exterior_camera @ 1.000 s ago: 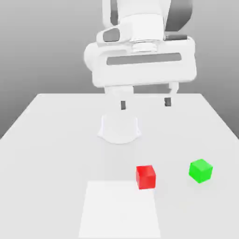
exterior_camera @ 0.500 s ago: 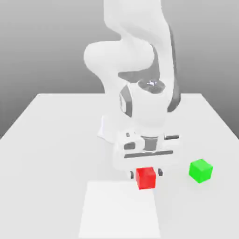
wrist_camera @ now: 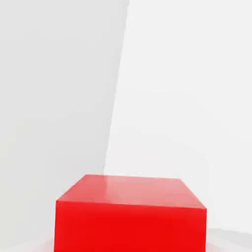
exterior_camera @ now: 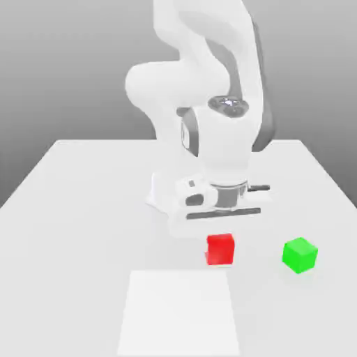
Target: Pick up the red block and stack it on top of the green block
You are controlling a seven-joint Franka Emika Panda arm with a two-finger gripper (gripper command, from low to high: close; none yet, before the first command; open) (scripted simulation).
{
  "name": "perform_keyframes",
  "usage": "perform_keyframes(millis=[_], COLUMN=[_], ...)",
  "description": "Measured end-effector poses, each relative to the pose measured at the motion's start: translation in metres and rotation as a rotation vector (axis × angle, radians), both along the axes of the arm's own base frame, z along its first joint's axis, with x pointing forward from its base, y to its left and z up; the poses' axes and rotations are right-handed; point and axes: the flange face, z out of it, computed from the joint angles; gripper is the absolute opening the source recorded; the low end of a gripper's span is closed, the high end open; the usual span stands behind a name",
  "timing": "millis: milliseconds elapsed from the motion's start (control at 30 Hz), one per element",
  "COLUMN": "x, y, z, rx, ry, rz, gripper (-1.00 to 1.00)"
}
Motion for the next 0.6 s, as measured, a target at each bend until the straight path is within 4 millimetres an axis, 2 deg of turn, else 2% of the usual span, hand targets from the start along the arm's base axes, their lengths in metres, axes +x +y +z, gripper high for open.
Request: perform_keyframes(millis=[200,400,467,600], x=[-0.007,-0.041,-0.046,-0.047], y=[0.078,0.165,0.176,0.179], z=[0.019,0.035,0.025,-0.012], rx=[-0.005,0.0,0.0,0.0], ry=[-0.005,-0.001,0.0,-0.001], rz=[0.032,0.071,0.076,0.074], gripper=[-1.0,-1.0,-1.0,-1.0])
